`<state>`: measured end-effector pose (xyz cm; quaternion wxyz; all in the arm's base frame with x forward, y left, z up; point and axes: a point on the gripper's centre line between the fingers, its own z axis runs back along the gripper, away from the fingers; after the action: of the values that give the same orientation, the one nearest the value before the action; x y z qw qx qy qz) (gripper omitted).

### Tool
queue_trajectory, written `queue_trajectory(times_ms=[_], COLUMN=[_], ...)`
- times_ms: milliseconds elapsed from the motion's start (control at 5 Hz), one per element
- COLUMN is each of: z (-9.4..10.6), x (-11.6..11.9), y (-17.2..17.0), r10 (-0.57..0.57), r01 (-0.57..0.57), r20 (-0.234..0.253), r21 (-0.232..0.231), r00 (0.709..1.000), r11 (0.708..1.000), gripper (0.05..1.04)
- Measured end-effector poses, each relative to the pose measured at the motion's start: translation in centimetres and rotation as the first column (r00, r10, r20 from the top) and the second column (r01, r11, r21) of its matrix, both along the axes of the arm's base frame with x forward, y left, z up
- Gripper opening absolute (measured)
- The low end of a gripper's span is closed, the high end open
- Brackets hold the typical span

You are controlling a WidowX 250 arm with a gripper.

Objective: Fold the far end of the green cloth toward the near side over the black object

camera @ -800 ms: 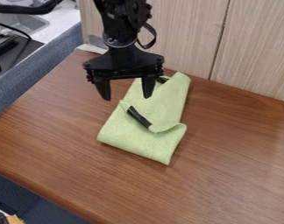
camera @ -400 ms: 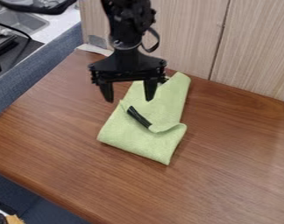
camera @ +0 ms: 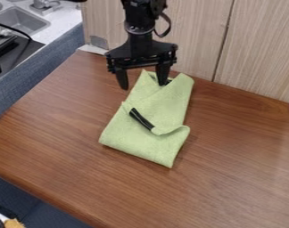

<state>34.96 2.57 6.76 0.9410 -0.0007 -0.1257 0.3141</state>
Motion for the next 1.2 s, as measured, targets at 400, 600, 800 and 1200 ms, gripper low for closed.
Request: queue_trajectory(times_ms=[400,600,800,1200], z=[-1.5,-2.5,-3.7,-6.9], x=[4.7,6.5,8.2,10.2], y=[0.3,0.4,0.6,0.8], r10=[0.120,0.138,0.165,0.216], r01=[-0.116,-0.133,-0.160,-0.214], r20=[0.064,0.067,0.054,0.009], r21=[-0.058,-0.068,-0.083,-0.099], r00=[0.991,0.988,0.985,0.976], r11=[0.992,0.989,0.984,0.972], gripper=[1.001,1.001,1.001,1.001])
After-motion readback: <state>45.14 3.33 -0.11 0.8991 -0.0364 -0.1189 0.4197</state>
